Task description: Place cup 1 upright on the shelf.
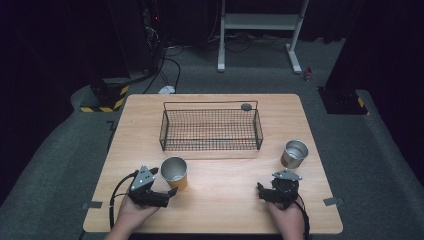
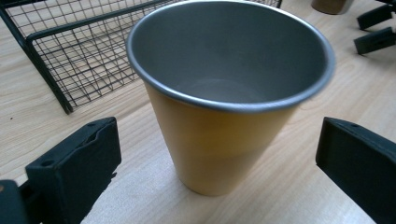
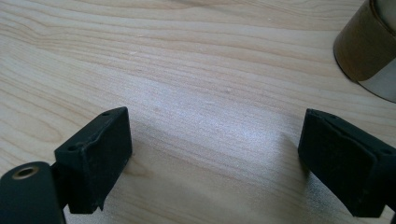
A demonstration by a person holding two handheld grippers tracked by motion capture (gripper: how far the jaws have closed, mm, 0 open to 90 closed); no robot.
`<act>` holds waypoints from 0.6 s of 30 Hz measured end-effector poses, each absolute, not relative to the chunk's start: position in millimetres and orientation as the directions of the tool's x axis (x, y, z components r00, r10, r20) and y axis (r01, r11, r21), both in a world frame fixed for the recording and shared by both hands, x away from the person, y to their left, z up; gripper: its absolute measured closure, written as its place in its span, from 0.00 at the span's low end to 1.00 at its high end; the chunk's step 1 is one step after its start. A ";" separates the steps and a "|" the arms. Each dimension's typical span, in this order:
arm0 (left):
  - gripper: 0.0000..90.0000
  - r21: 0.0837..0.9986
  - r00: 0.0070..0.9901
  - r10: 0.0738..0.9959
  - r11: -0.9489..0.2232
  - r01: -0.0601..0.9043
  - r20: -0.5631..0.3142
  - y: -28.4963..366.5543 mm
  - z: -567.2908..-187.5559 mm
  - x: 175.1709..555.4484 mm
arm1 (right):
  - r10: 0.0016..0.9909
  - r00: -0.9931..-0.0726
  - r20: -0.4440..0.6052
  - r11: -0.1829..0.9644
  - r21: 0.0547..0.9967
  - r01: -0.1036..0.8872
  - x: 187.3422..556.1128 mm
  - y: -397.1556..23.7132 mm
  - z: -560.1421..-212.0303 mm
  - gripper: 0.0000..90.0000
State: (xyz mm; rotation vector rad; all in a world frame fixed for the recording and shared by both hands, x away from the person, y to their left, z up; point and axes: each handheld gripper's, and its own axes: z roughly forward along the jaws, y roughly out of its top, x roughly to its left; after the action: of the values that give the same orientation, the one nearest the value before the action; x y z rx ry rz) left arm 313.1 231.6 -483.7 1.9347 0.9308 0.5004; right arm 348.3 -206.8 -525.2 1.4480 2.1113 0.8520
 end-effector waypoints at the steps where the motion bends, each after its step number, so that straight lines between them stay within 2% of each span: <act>1: 0.01 0.858 0.634 0.773 -0.311 0.408 -0.021 232.1 -483.5 315.2 | 0.934 -0.356 -0.013 0.263 0.700 0.664 348.3 -206.8 -525.2 0.11; 5: 0.01 0.858 0.629 0.778 -0.319 0.404 -0.007 231.7 -480.5 321.0 | 0.934 -0.357 -0.014 0.264 0.701 0.663 348.2 -206.8 -525.2 0.11; 18: 0.01 0.861 0.646 0.763 -0.305 0.407 -0.036 218.3 -483.3 332.1 | 0.934 -0.358 -0.014 0.264 0.701 0.663 348.2 -206.8 -525.2 0.11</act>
State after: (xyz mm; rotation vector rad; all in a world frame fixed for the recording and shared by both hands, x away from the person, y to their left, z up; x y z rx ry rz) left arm 332.1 218.3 -483.3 1.9330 0.9197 0.4795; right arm 348.2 -206.8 -525.2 1.4451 2.1135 0.8528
